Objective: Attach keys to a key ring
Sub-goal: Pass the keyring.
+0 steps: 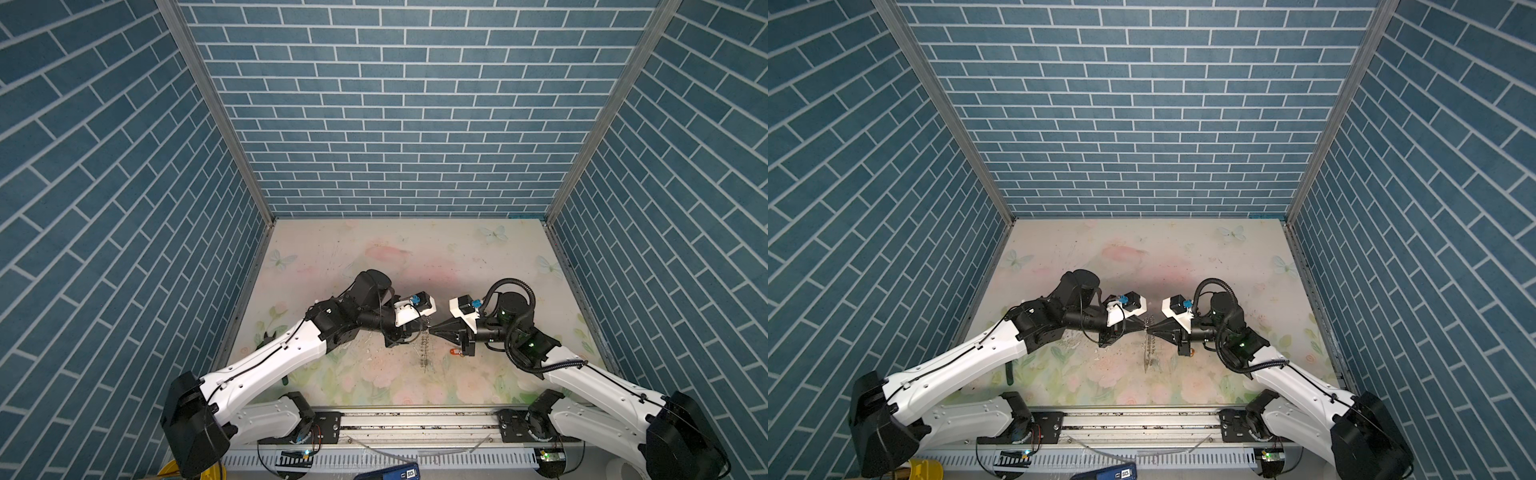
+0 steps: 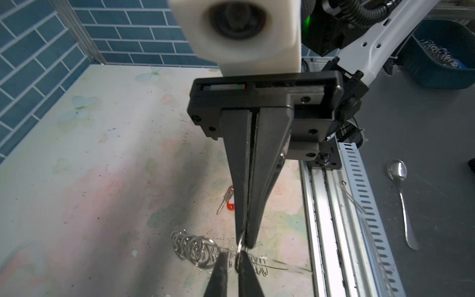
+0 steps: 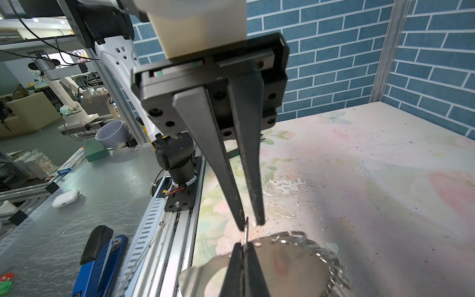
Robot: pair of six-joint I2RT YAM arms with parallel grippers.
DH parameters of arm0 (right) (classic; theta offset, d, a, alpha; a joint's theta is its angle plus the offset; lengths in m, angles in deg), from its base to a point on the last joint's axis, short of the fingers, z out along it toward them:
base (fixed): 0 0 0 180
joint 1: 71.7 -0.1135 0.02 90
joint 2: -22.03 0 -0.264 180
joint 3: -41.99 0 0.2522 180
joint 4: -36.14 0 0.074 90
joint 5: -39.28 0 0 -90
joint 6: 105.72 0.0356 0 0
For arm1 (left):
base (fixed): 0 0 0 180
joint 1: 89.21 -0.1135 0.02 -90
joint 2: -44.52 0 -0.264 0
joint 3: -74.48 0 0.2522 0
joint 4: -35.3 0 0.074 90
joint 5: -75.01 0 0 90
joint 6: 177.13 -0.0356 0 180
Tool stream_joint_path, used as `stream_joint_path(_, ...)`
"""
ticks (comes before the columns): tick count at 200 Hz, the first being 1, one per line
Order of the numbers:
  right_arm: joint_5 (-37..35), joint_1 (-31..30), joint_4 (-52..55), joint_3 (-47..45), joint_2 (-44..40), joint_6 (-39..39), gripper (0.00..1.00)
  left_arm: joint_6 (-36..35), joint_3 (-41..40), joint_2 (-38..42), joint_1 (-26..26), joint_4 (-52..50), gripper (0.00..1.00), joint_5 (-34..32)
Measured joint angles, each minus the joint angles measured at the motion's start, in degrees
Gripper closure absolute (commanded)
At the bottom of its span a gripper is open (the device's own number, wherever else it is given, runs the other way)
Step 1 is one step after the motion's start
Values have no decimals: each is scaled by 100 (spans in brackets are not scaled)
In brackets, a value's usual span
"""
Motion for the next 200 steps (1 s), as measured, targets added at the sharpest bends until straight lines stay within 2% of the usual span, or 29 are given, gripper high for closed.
stream_joint_path(32, -4, 7, -205, 0, -2, 90, 100, 52, -269, 249, 0, 424, 80, -87)
stream_joint_path(69, 59, 170, -734, -11, -44, 382, 100, 83, -376, 302, 0, 680, 74, 122)
stream_joint_path(106, 177, 221, -1145, -63, -87, 562, 100, 208, -527, 494, -44, 940, 74, 369)
stream_joint_path(200, 509, 225, -2162, -317, -96, 992, 100, 640, -647, 507, -245, 1569, 85, 1091)
